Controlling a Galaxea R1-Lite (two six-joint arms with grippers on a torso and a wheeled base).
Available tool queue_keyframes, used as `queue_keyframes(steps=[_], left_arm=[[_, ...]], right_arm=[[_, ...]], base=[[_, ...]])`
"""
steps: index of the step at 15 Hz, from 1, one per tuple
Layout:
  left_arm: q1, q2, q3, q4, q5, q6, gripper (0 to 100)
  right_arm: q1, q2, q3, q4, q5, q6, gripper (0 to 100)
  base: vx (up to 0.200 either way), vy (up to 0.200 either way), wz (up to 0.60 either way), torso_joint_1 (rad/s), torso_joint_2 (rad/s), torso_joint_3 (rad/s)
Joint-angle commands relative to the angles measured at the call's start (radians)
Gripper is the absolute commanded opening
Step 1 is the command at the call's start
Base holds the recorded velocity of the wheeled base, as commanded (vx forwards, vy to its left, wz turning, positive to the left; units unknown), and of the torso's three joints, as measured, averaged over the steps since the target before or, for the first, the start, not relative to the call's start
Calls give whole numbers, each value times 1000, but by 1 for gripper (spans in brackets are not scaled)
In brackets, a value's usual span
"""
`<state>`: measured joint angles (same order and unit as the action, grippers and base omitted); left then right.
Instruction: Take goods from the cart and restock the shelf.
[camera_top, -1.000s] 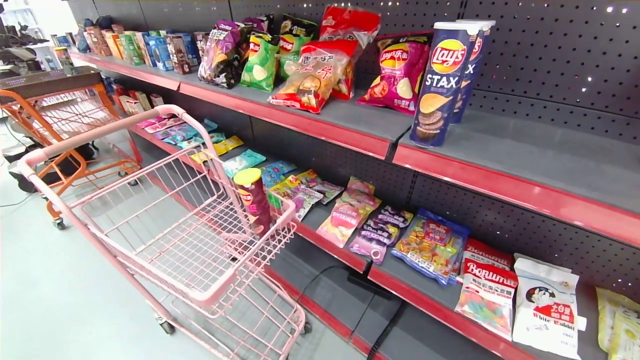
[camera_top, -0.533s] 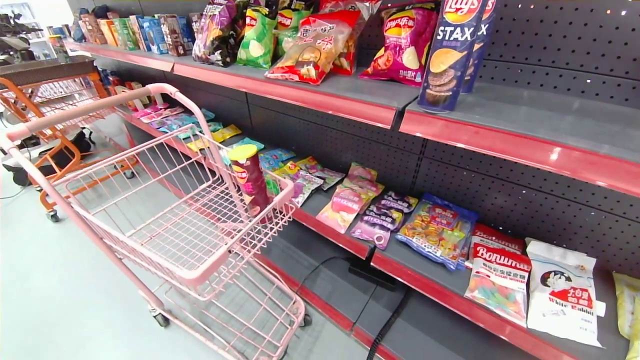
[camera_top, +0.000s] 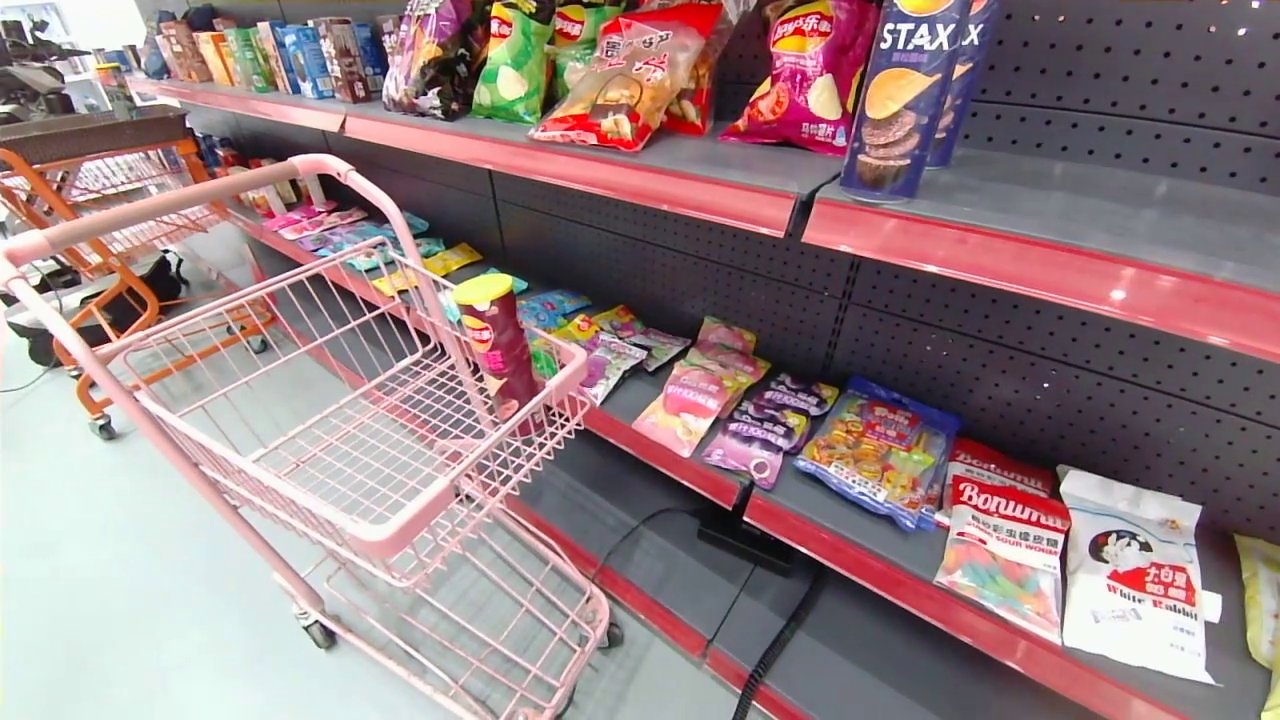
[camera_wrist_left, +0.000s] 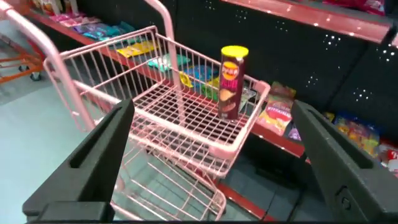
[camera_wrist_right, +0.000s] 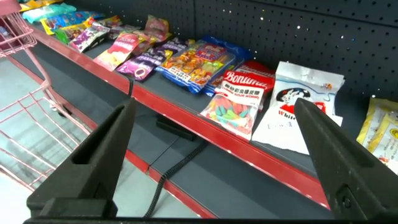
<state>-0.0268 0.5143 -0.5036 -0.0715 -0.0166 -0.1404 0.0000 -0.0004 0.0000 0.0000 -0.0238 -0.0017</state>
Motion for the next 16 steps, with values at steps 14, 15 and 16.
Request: queue_keyframes(steps=[14,15,16], left_arm=[[-18,1276,-317,-623,-333,117,100],[-15,1290,-340,-623,-330,117,100],[-10,1311,-383,-616,-330,117,100]], right_arm=[[0,0,0,0,-1,0,100],[0,0,0,0,-1,0,100],[0,0,0,0,-1,0,100]], base=[[0,0,0,0,0,0],[0,0,0,0,0,0],[0,0,0,0,0,0]])
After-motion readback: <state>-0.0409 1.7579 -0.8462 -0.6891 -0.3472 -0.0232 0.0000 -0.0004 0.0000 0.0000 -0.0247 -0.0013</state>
